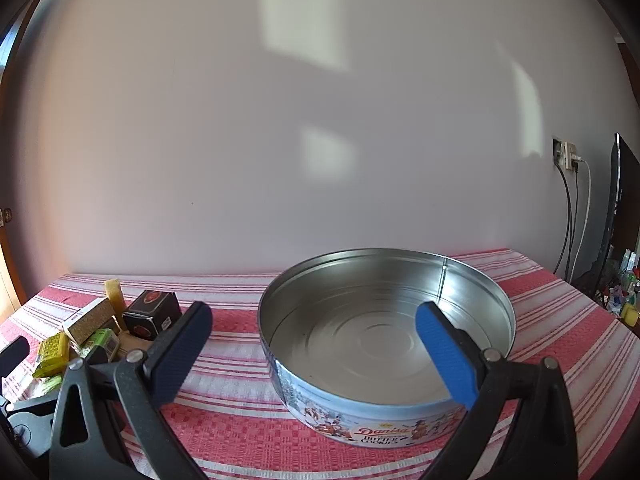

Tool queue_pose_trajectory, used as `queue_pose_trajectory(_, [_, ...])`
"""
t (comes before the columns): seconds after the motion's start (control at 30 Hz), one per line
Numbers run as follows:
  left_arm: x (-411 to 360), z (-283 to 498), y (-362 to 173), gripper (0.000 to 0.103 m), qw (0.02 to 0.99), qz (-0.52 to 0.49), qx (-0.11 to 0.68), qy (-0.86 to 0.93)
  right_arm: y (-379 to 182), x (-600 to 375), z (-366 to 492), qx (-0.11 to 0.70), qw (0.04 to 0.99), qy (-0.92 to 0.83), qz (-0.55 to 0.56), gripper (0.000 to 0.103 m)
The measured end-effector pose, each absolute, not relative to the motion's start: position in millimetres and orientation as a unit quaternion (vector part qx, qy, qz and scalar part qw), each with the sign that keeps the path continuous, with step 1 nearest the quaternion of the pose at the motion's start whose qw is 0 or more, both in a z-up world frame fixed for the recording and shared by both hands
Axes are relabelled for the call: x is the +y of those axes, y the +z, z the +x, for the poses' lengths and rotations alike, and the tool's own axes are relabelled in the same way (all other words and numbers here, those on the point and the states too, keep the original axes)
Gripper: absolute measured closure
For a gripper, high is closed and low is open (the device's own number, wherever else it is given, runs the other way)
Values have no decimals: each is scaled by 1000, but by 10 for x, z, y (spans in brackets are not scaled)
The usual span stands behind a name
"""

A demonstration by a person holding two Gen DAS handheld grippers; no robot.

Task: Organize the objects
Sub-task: 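Move the right gripper toward the beige rope ball beside the snacks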

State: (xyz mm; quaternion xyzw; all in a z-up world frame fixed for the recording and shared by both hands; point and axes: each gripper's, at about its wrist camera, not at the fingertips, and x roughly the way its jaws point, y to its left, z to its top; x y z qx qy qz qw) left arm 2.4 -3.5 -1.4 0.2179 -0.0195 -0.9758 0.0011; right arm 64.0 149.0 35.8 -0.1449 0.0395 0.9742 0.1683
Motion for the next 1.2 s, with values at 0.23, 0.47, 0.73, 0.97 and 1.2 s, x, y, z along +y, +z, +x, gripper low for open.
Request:
queue_pose_trajectory(0.23, [-32, 32, -18, 1, 2, 219, -20, -976, 366, 1478, 652, 38, 165, 975, -143, 0])
queue_pose_trajectory(0.47, [-79, 44, -30, 1, -3, 229, -9, -973, 355, 1453, 631, 36, 159, 976, -145, 0])
queue_pose_trajectory(0.73, [-371, 211, -83, 1, -1, 257, -5, -966, 326, 1418, 587, 34, 147, 976, -160, 0])
queue_pose_trajectory(0.97, [-938, 349, -145, 1, 42, 280, 8, -959, 288, 1292, 548, 27, 100, 978, -182, 0])
queue_pose_trajectory(1.2, [-1209, 325, -184, 1, 54, 304, 28, -951, 159, 967, 377, -11, 14, 974, -227, 1])
